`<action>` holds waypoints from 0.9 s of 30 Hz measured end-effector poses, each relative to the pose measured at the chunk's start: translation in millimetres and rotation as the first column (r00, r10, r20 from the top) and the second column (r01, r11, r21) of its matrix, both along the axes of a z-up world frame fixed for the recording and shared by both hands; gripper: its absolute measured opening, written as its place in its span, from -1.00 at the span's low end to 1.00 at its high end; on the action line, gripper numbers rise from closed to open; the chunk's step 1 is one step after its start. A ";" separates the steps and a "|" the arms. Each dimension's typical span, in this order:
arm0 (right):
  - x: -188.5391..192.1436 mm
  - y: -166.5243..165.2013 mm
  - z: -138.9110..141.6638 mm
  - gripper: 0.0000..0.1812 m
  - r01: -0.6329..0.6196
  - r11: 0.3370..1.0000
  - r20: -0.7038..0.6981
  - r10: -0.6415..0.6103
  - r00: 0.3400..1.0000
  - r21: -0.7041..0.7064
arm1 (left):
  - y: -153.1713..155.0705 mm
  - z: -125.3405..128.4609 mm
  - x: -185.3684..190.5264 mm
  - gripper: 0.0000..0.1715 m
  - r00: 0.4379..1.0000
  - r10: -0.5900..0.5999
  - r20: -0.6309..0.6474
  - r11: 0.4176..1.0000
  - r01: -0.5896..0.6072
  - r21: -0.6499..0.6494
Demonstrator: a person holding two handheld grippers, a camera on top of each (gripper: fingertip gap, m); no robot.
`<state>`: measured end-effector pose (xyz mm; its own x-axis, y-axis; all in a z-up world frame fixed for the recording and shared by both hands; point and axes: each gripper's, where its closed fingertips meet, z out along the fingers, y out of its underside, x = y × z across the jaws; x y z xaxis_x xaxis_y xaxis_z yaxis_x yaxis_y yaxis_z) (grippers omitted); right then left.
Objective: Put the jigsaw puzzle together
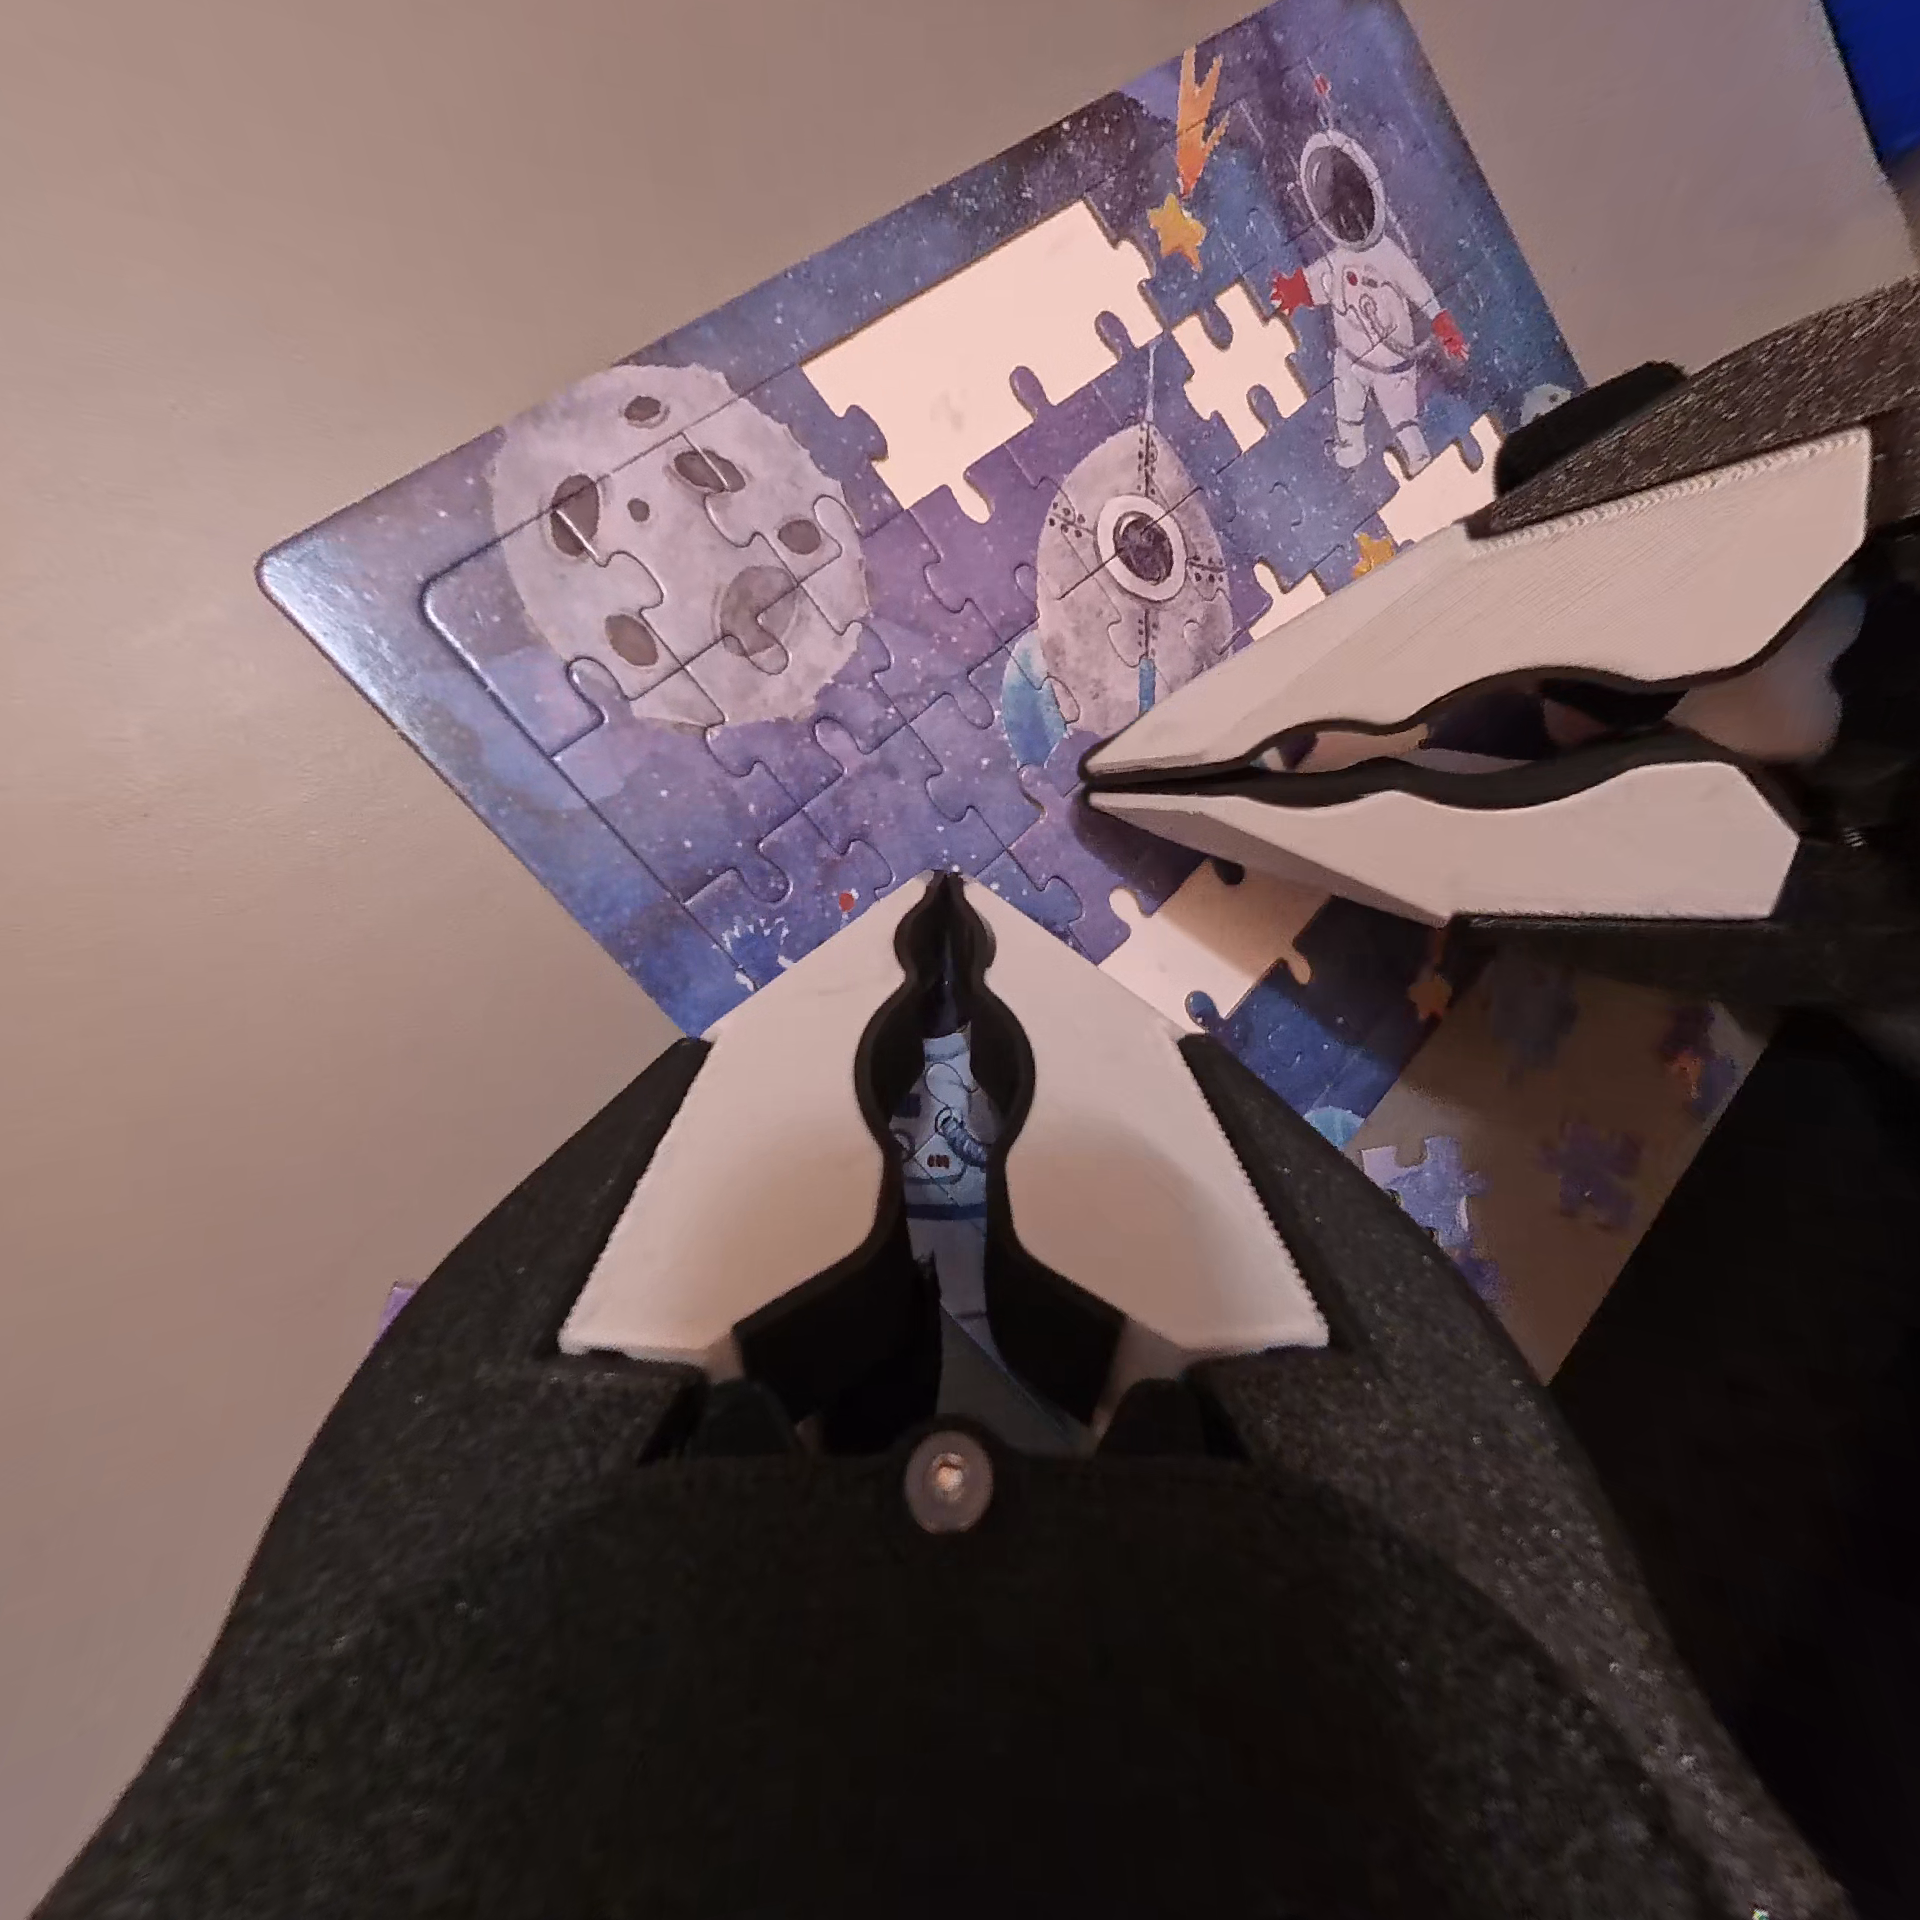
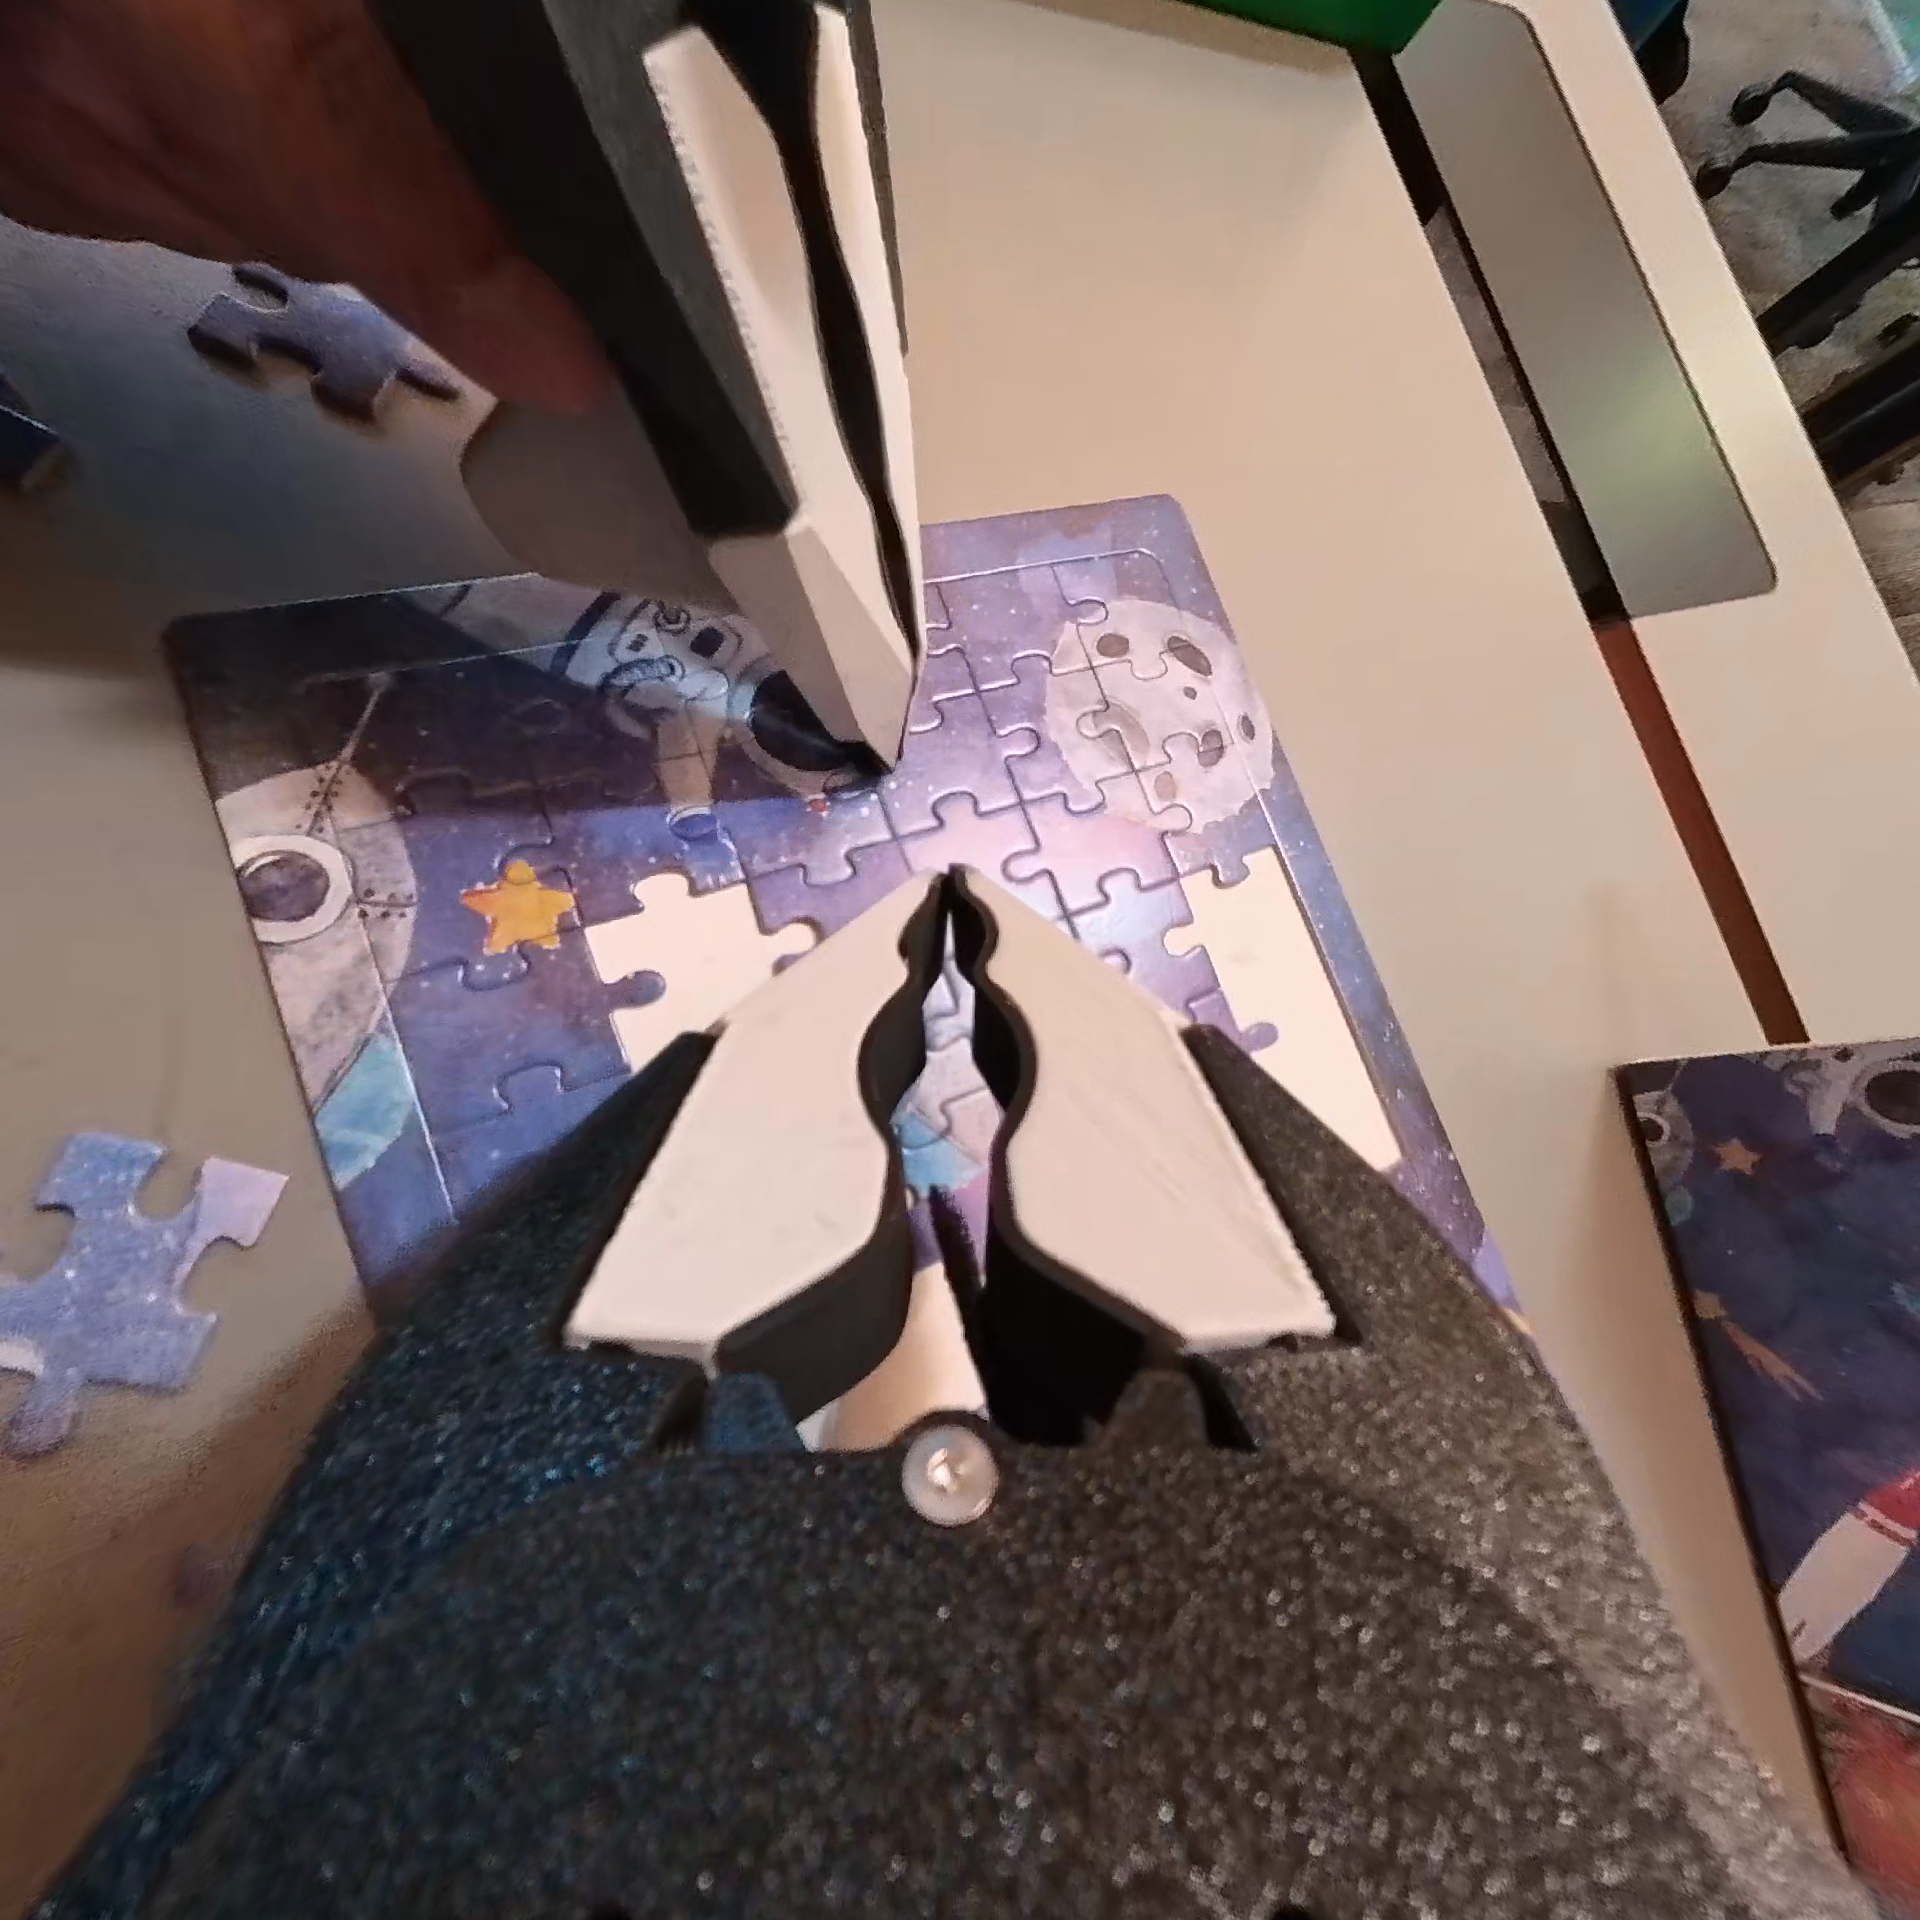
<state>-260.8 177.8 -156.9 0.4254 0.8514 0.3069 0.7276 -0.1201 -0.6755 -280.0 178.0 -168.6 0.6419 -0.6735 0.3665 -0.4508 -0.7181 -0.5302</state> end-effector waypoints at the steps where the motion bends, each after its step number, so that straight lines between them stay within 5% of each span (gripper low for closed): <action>1: -1.9 0.7 -1.3 -1.00 0.002 1.000 0.005 -0.002 1.000 0.007 | -0.2 0.0 -0.1 -1.00 1.000 0.001 0.002 1.000 -0.001 0.001; 7: -2.7 0.7 -11.0 -1.00 0.029 0.999 0.028 -0.029 0.999 -0.021 | -1.1 -0.5 0.1 -1.00 1.000 0.014 0.012 1.000 -0.014 -0.008; 12: -1.9 7.0 18.8 -1.00 0.078 0.997 -0.095 -0.076 0.993 0.016 | -1.5 -0.6 -0.1 -1.00 1.000 0.020 0.009 1.000 -0.020 0.005; 14: 3.5 -0.4 -17.8 -0.97 0.071 0.994 0.034 -0.068 0.997 -0.086 | -1.7 -0.6 -0.4 -1.00 0.999 0.029 0.017 1.000 -0.029 0.006; 23: -0.9 7.8 12.2 -1.00 0.085 0.996 -0.065 -0.084 0.994 0.017 | -0.7 -0.5 -0.1 -1.00 0.999 0.036 0.008 0.999 -0.036 0.032; 27: -2.4 2.1 -12.8 -1.00 0.071 0.996 -0.008 -0.072 0.997 -0.049 | -0.5 -0.4 -0.3 -1.00 0.998 0.045 0.032 0.999 -0.046 0.016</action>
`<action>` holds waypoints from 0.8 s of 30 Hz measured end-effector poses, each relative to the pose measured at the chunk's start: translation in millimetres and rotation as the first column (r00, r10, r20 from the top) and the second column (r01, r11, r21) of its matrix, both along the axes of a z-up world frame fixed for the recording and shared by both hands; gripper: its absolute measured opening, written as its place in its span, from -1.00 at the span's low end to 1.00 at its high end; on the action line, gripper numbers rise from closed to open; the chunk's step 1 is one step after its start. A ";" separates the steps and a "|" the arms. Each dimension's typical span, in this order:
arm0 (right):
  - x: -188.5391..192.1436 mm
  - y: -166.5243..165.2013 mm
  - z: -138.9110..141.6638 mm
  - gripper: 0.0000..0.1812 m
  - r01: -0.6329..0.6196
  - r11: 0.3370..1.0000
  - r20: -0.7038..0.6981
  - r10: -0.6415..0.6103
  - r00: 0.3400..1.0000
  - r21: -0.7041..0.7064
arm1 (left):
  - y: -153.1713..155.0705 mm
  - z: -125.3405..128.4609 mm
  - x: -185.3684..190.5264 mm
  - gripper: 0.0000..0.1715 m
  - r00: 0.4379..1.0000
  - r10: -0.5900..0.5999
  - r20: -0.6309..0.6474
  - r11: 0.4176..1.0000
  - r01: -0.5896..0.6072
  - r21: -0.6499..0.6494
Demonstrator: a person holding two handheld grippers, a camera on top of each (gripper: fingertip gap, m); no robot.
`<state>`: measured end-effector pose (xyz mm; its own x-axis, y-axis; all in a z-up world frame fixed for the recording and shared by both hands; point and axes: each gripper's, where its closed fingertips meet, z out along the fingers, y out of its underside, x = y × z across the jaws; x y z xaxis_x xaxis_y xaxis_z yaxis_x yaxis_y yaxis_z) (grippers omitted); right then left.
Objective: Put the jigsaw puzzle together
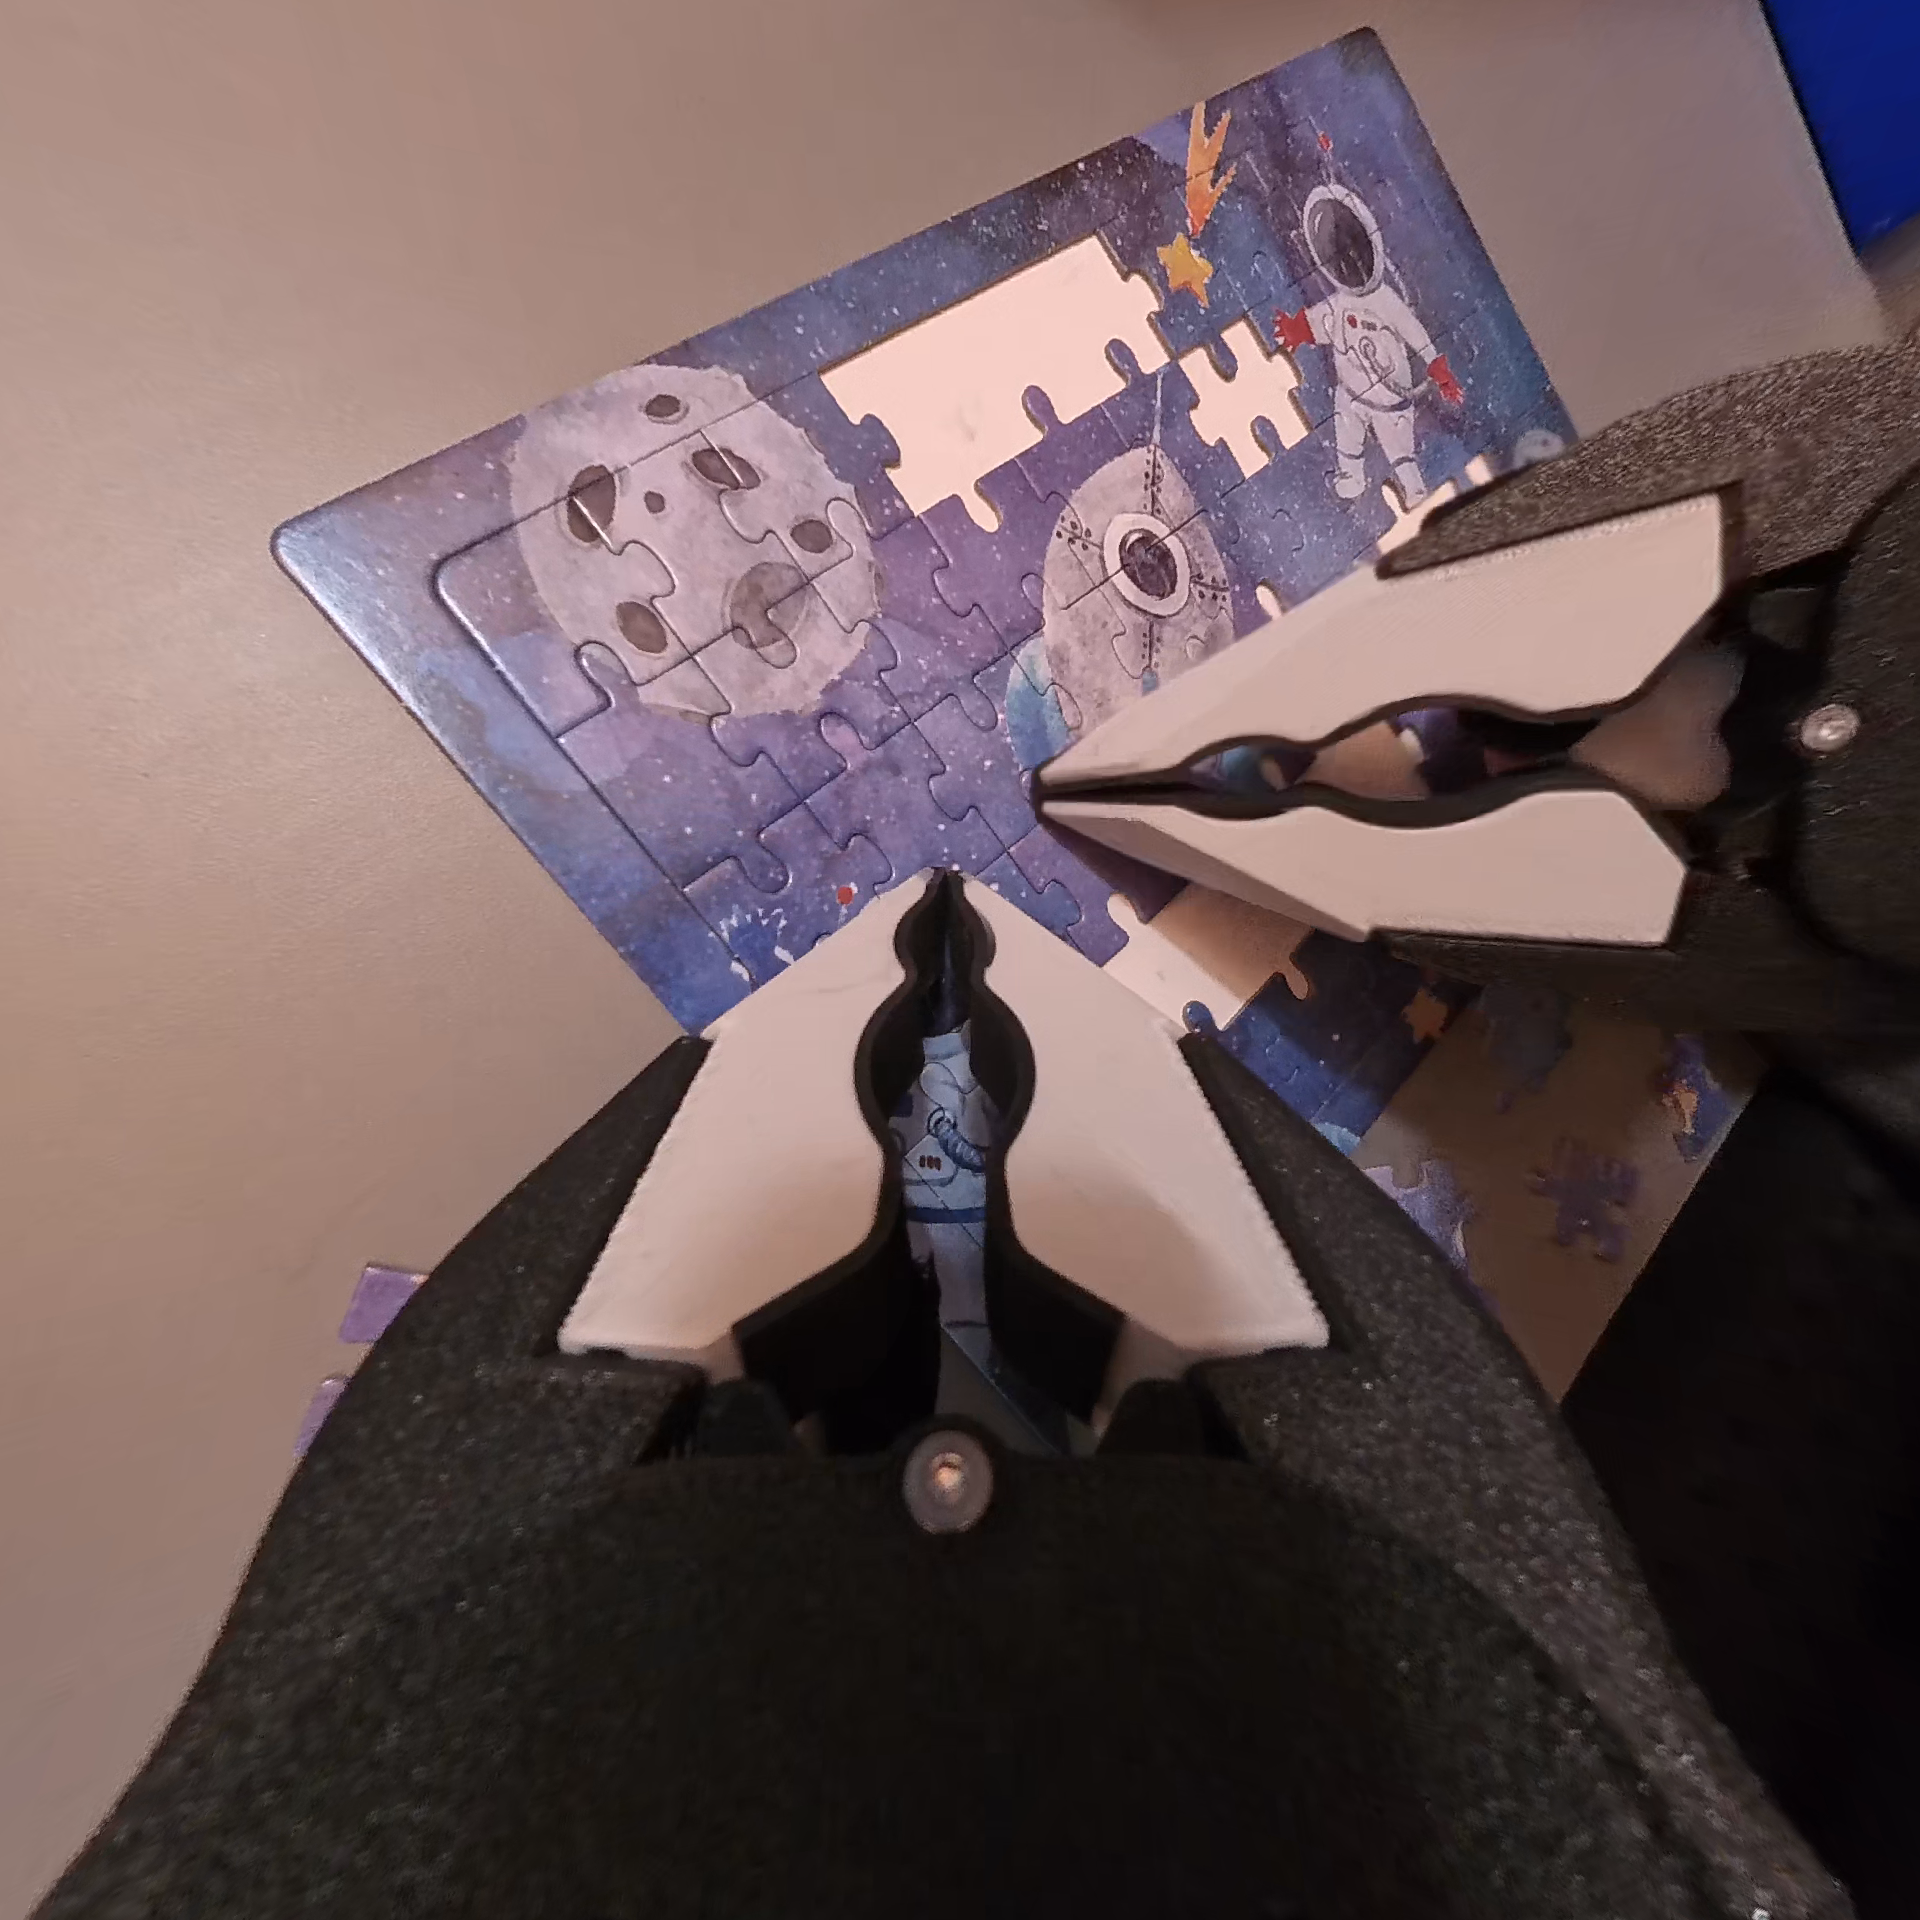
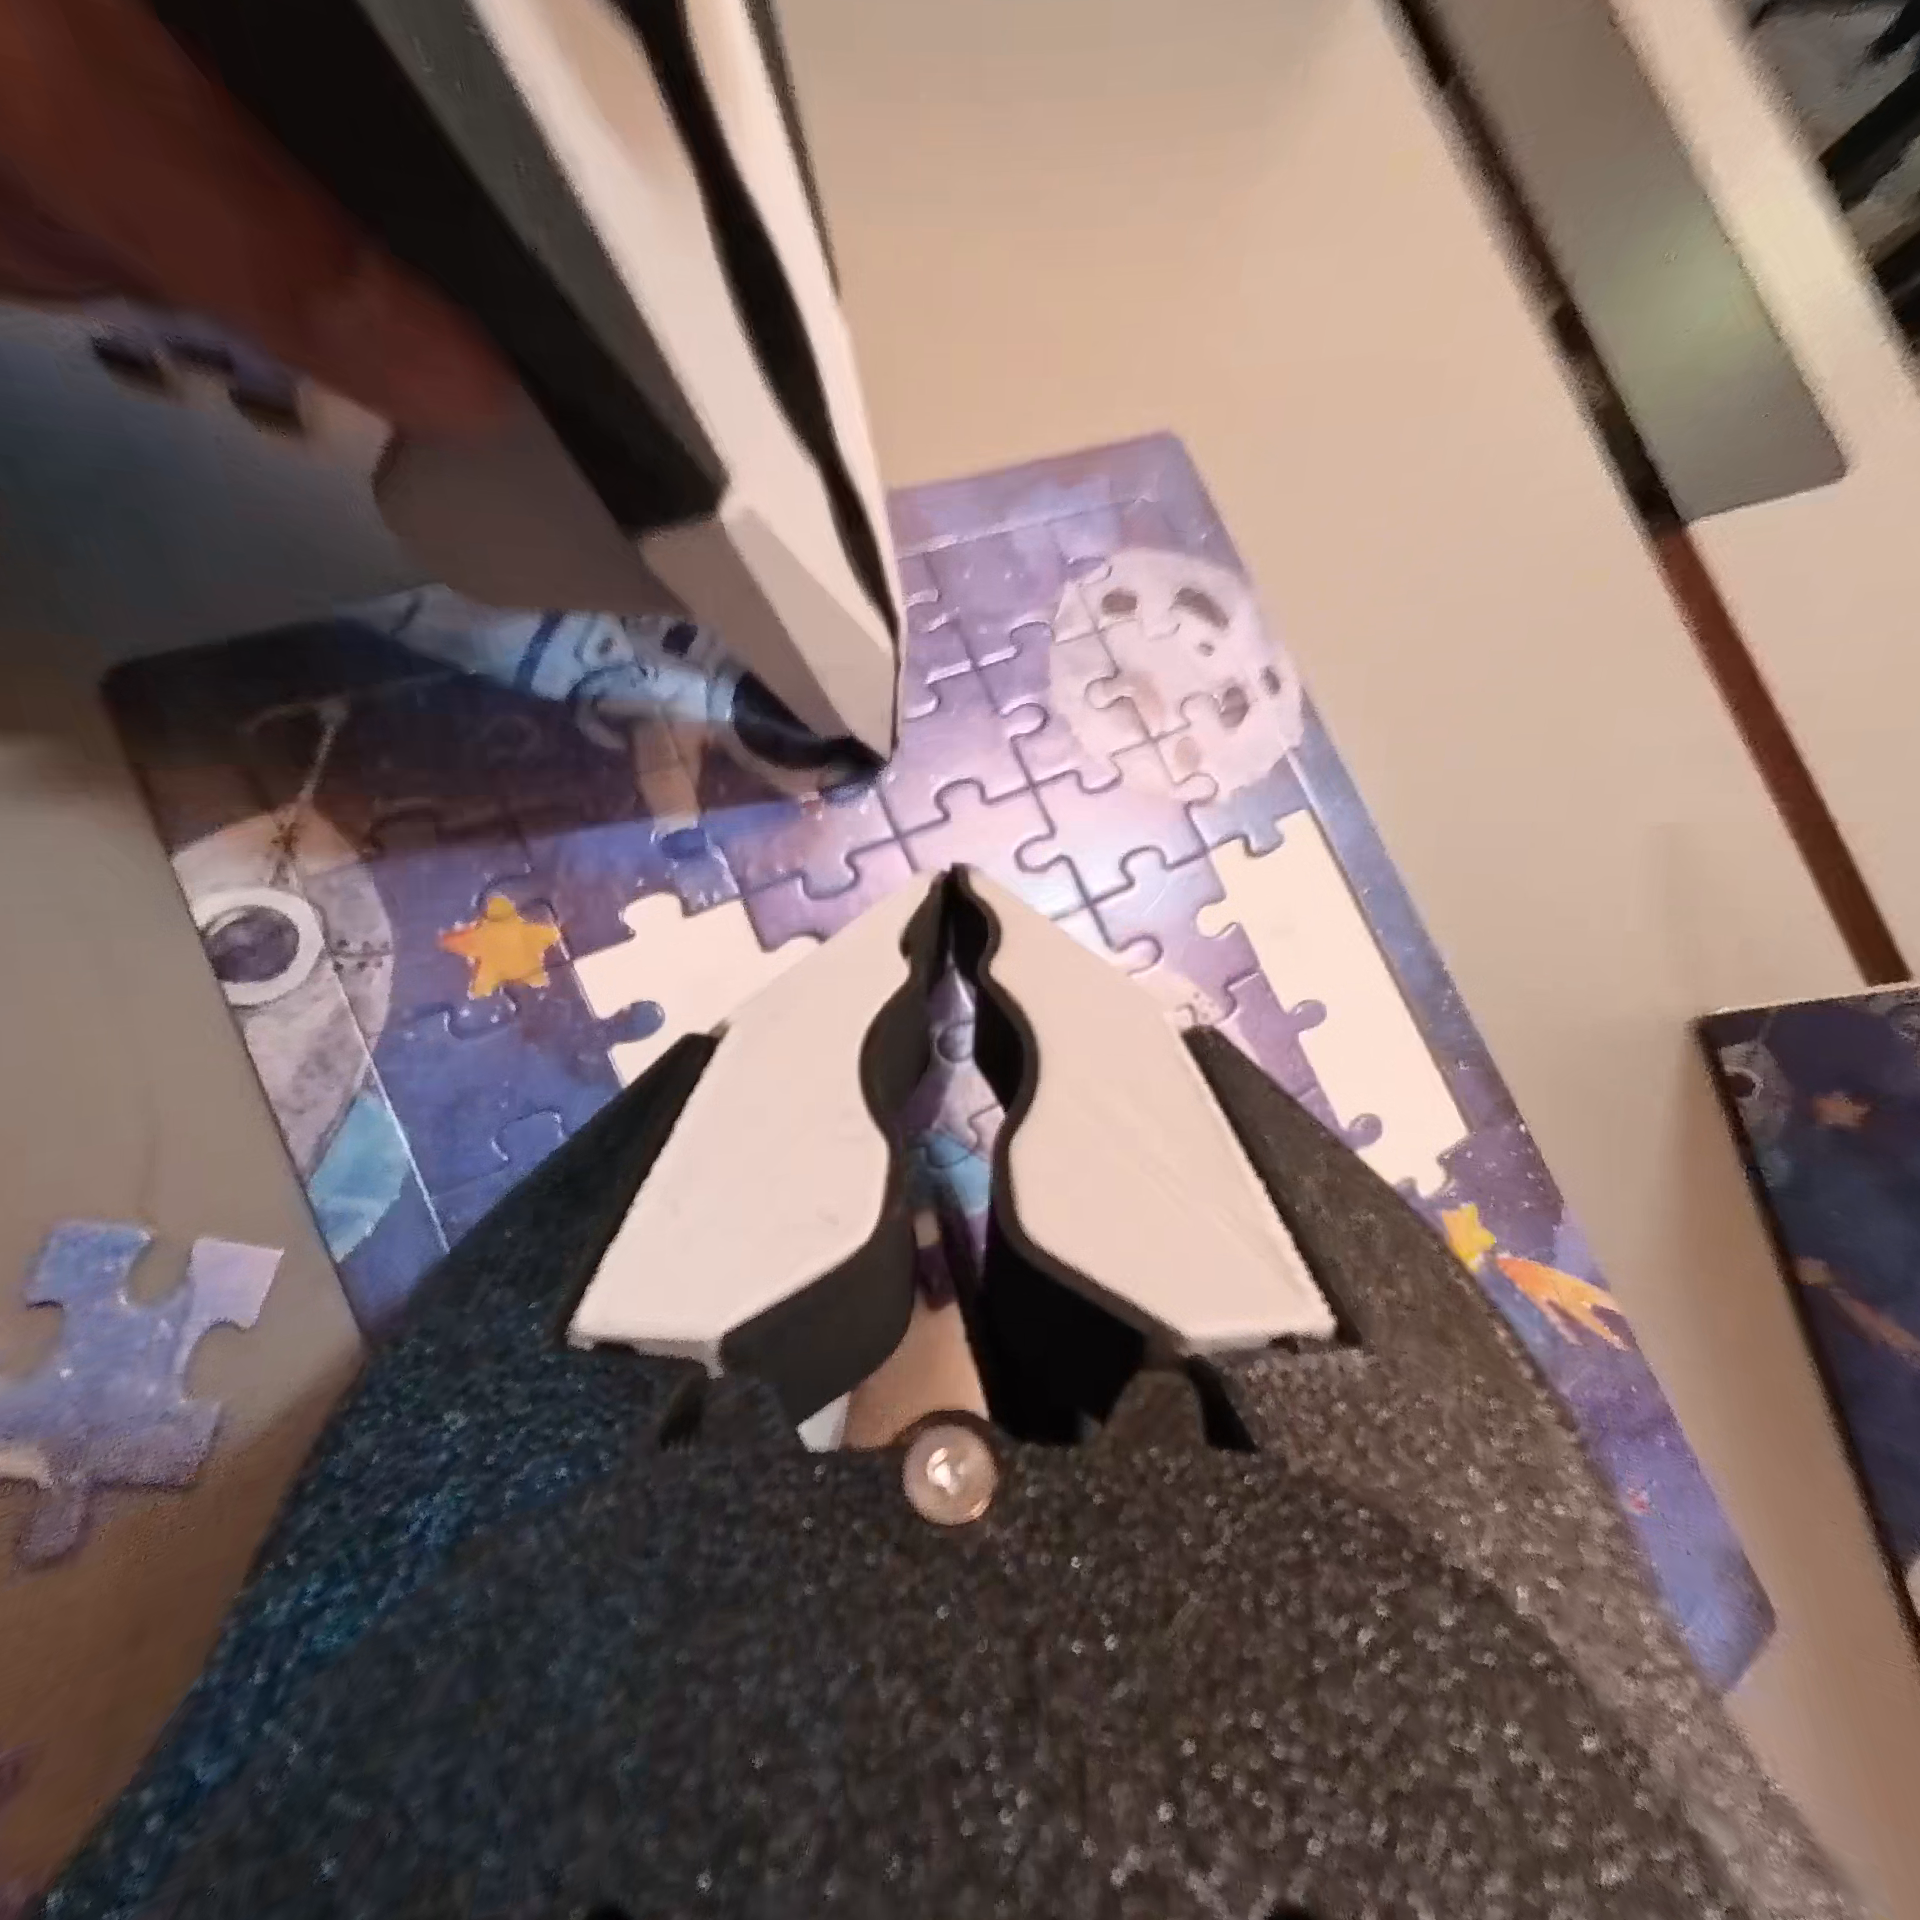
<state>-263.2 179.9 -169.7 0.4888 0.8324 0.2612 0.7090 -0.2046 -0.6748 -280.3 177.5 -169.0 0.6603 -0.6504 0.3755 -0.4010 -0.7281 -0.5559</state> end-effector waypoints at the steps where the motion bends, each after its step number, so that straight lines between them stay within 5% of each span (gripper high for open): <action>1: 0.9 -0.5 -0.4 -1.00 0.011 0.999 -0.001 -0.011 1.000 -0.034 | 0.1 0.0 0.1 -1.00 1.000 0.000 0.001 1.000 0.000 0.001; 6: 10.4 5.3 20.8 -1.00 0.034 0.999 -0.115 -0.037 0.993 -0.033 | 0.4 -0.1 0.1 -1.00 1.000 0.000 -0.001 1.000 0.000 0.005; 9: 9.0 -11.8 24.4 -1.00 -0.080 0.988 -0.196 0.053 0.979 -0.132 | 0.5 -0.1 0.1 -1.00 1.000 0.000 0.004 1.000 0.000 0.001; 10: 9.1 -15.5 21.0 -0.83 -0.100 0.981 -0.214 0.064 0.975 -0.163 | 0.6 -0.1 0.1 -1.00 1.000 -0.001 0.005 1.000 0.001 0.001; 13: 9.8 -18.8 10.6 -0.57 -0.117 0.968 -0.213 0.069 0.975 -0.222 | 0.8 -0.1 0.2 -1.00 1.000 -0.001 0.008 1.000 0.001 0.000; 24: 5.5 -20.1 2.6 -0.62 -0.157 0.981 -0.096 0.146 0.985 -0.118 | 1.0 -0.3 0.1 -1.00 1.000 -0.001 0.007 1.000 0.001 0.004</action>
